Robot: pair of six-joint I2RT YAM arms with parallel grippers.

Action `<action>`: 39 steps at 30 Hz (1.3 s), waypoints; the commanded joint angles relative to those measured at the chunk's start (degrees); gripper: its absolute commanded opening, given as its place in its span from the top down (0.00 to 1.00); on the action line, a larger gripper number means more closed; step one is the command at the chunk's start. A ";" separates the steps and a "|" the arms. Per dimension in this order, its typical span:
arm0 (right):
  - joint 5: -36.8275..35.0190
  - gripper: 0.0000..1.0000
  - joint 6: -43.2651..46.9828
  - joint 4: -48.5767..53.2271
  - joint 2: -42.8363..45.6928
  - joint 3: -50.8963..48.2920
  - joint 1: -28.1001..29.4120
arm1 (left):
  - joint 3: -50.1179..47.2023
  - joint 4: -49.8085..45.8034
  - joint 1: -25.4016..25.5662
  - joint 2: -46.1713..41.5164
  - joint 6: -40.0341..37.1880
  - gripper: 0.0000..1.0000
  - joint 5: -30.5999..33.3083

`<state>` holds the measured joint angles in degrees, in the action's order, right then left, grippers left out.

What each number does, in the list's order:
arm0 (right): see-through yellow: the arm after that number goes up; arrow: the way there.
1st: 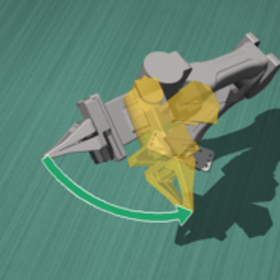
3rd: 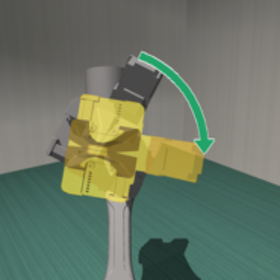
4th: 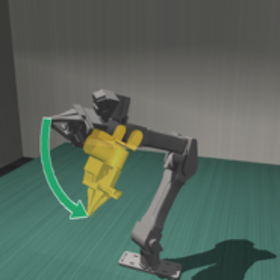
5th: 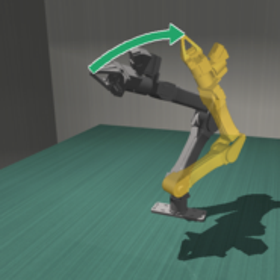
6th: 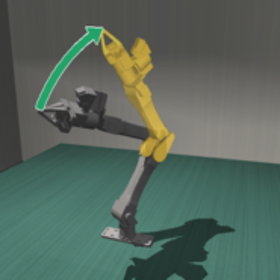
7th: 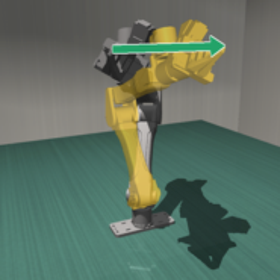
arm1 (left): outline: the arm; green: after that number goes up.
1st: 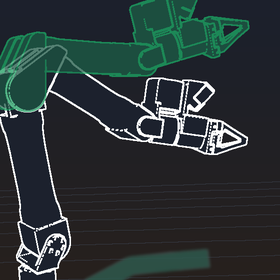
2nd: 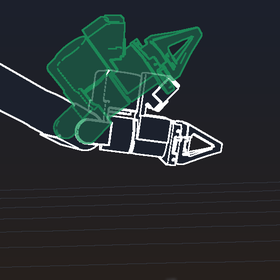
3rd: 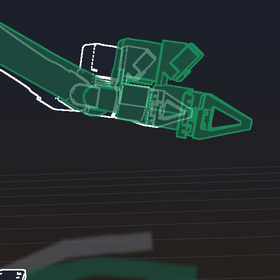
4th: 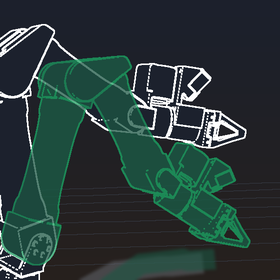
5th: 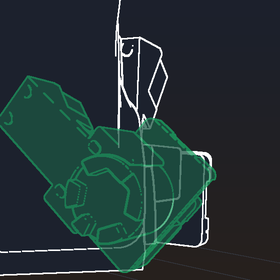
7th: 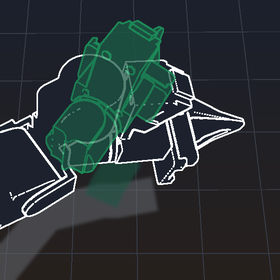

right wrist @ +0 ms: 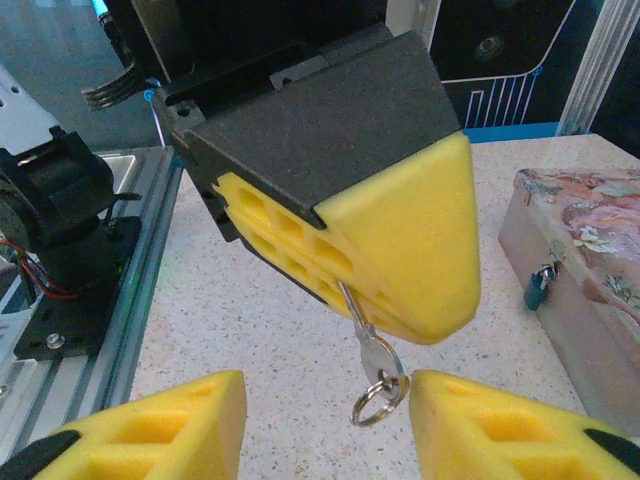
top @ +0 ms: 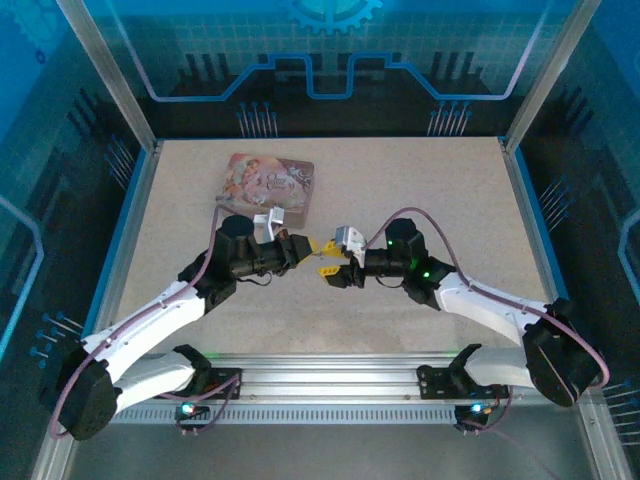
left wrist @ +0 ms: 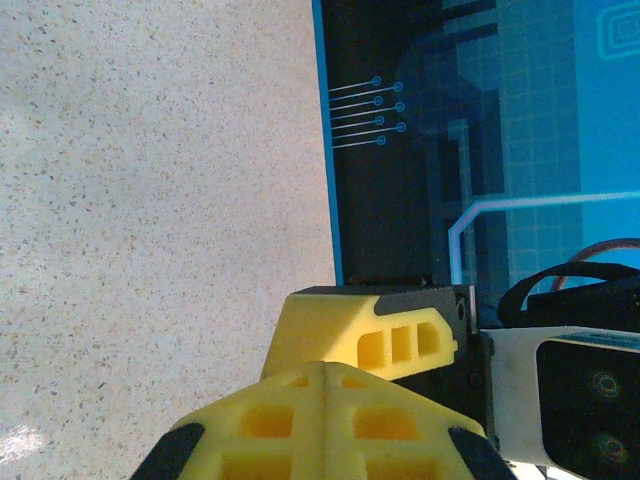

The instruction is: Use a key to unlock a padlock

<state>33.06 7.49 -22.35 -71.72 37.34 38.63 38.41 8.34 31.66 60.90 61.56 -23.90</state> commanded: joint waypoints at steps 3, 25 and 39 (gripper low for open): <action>0.17 0.59 -0.72 -1.98 -0.87 2.33 0.82 | -0.71 1.31 -0.39 -0.55 0.95 1.00 -1.40; -1.17 0.95 -0.65 0.17 0.55 1.59 0.66 | -1.06 1.64 -0.39 -0.31 1.18 1.00 -1.13; -4.31 1.00 -1.55 2.88 4.33 -0.67 0.25 | 0.02 -2.93 -1.88 -1.18 -2.60 0.66 0.53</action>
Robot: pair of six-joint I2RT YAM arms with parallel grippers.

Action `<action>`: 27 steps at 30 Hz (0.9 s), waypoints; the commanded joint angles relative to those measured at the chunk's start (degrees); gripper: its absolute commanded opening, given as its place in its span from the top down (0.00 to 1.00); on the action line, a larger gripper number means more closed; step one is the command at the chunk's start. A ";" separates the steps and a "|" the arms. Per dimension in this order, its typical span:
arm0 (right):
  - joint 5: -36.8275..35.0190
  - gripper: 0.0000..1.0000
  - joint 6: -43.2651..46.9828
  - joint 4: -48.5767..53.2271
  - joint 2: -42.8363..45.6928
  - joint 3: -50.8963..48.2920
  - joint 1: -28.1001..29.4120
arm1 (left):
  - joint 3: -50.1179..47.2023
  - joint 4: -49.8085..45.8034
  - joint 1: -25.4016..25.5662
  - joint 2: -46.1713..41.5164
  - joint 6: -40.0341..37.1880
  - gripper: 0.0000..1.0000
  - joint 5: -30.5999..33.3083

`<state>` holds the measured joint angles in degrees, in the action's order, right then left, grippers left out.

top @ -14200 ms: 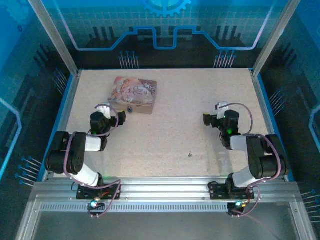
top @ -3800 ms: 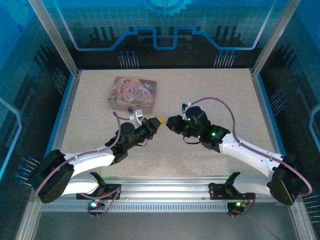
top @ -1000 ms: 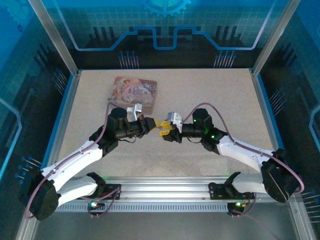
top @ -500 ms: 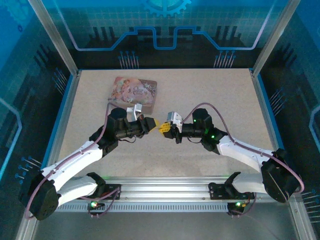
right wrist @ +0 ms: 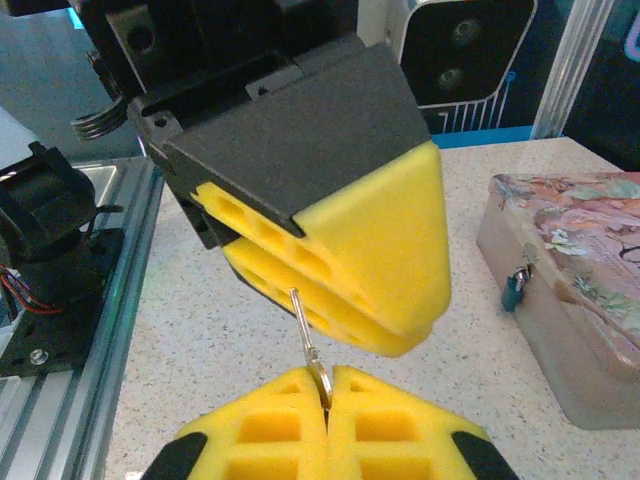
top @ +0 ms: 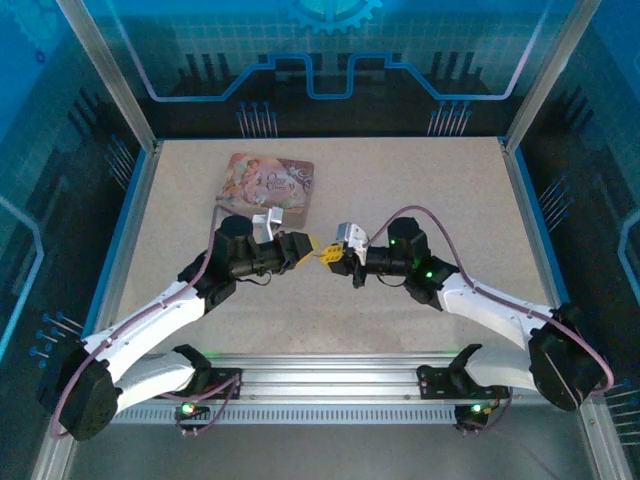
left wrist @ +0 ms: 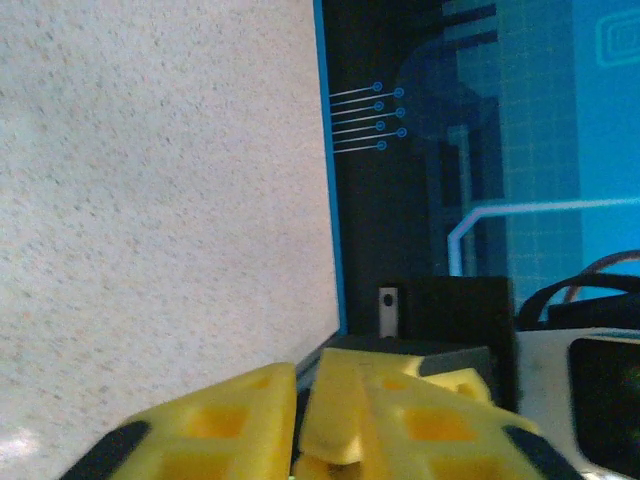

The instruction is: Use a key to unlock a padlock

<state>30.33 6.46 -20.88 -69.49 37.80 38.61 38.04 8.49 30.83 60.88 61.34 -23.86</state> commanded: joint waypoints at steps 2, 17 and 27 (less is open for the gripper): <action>-2.91 1.00 -1.23 3.27 3.33 -1.50 0.33 | 1.17 -5.83 -2.02 -1.46 -4.54 0.51 1.57; -19.87 1.00 -16.95 20.14 12.10 -2.62 2.09 | 22.84 -29.69 -3.94 17.26 -39.53 0.01 30.37; -26.12 1.00 -23.20 25.71 14.25 -4.01 2.70 | 42.58 -31.33 -4.84 38.50 -48.69 0.01 32.17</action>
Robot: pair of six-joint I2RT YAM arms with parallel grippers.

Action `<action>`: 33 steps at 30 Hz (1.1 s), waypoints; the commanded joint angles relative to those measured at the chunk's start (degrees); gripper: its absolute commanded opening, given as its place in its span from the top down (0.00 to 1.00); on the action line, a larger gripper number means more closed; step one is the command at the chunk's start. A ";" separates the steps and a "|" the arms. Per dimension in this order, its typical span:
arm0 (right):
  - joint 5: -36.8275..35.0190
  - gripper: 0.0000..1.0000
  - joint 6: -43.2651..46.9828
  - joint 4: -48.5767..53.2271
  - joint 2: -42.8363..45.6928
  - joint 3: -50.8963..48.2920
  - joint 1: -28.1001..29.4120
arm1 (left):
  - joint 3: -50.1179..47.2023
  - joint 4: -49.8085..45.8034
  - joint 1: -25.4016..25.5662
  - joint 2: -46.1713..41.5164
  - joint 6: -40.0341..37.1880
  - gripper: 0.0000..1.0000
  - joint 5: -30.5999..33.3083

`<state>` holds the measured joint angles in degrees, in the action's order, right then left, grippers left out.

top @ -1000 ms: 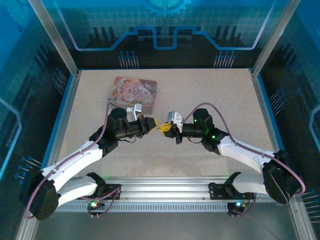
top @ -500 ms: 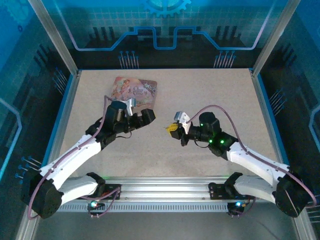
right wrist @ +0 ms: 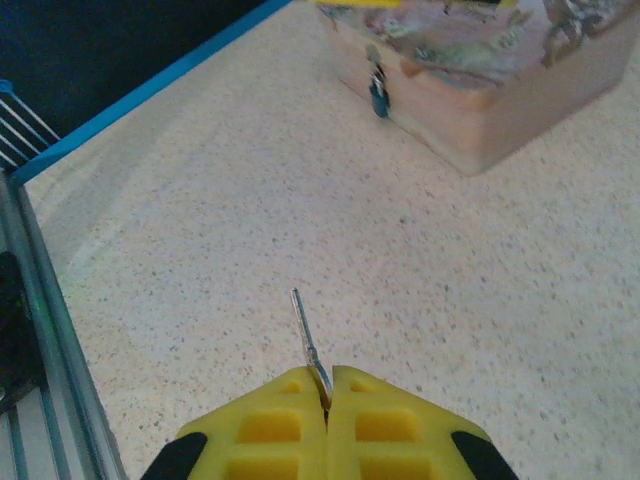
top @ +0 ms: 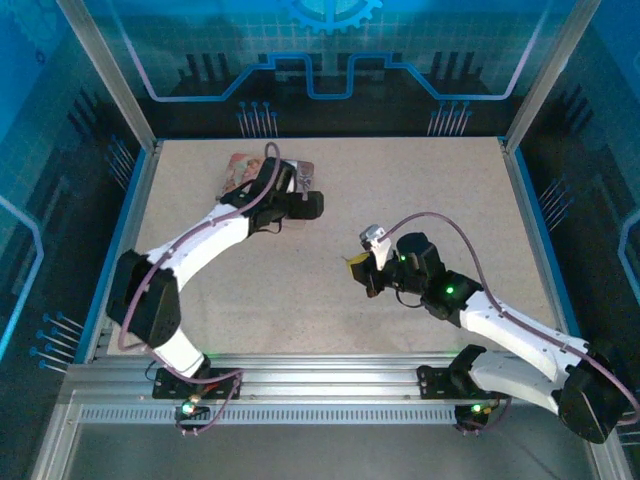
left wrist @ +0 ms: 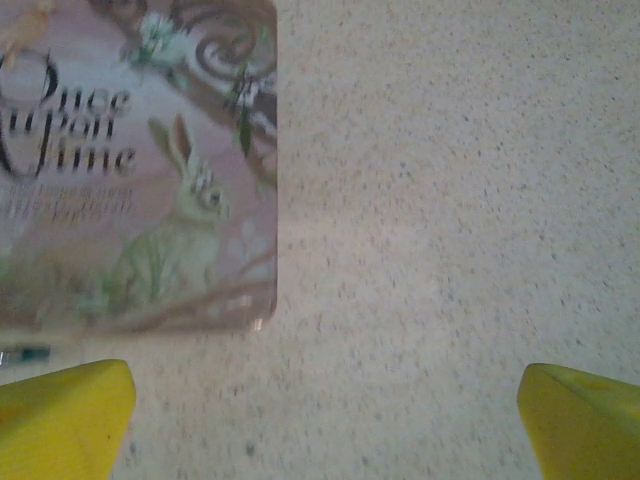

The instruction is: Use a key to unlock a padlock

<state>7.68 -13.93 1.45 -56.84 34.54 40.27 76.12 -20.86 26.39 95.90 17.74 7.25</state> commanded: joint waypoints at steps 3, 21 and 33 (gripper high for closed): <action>-5.07 1.00 -3.03 5.05 2.98 -1.21 1.03 | 8.94 -2.73 -0.42 8.63 -5.92 0.02 -0.46; -8.91 1.00 -3.39 11.74 6.21 -0.82 0.46 | 14.82 -4.47 -0.38 19.91 -7.10 0.11 -1.13; -6.18 1.00 -5.01 16.53 8.05 0.53 -3.80 | 7.01 -2.27 2.69 17.45 -5.81 0.15 -1.38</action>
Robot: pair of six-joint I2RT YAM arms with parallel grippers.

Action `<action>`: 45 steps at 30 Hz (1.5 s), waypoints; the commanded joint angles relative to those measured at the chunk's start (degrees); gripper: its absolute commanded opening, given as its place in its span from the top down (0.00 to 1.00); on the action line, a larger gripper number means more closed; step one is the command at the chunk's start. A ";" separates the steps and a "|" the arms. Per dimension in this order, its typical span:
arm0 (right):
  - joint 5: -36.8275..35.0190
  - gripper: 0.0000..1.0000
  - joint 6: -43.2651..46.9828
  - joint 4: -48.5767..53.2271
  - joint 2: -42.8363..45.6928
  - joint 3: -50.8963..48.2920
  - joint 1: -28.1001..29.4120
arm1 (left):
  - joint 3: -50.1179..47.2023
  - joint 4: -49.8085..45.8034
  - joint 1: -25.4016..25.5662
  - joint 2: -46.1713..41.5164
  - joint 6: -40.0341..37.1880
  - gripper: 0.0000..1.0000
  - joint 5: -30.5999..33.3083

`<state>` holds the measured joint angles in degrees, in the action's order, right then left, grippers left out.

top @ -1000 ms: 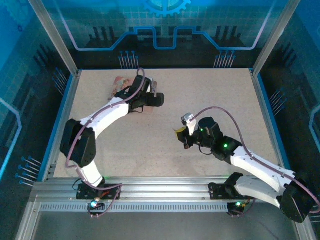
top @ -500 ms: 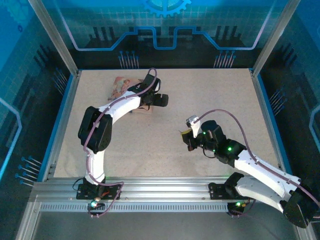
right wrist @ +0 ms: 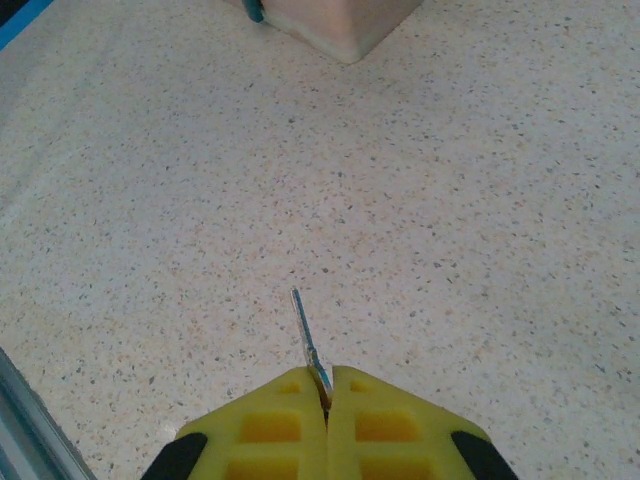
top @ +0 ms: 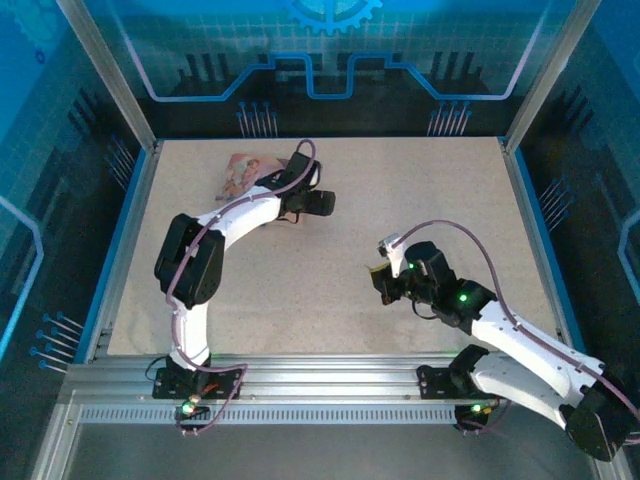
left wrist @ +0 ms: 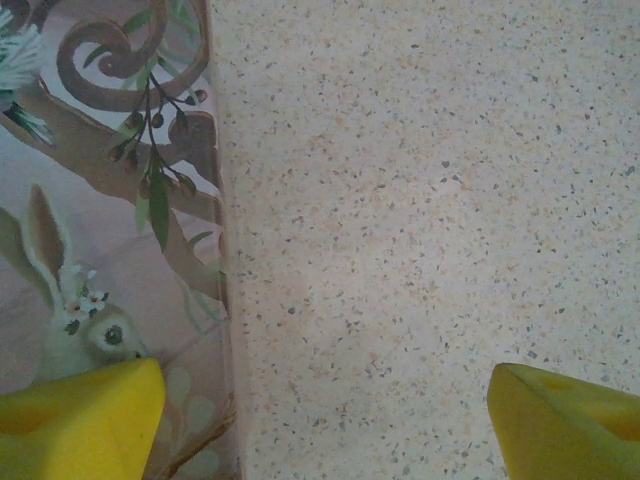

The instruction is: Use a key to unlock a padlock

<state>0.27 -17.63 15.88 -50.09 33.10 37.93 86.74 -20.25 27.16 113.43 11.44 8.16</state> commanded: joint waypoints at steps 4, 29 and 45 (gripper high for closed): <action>3.13 1.00 -1.92 3.06 2.40 1.79 -3.83 | -5.89 -2.00 4.11 -1.09 1.51 0.15 -2.18; 9.57 1.00 -4.47 7.25 12.86 -0.40 -13.85 | -14.05 3.03 22.47 -6.43 14.35 0.17 -2.93; 14.83 1.00 -5.18 4.60 11.68 -0.58 -13.86 | -15.20 4.82 19.14 -17.81 12.09 0.05 -5.21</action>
<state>10.76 -22.13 22.44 -37.74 33.04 24.69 73.89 -14.68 47.77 101.51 24.03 4.10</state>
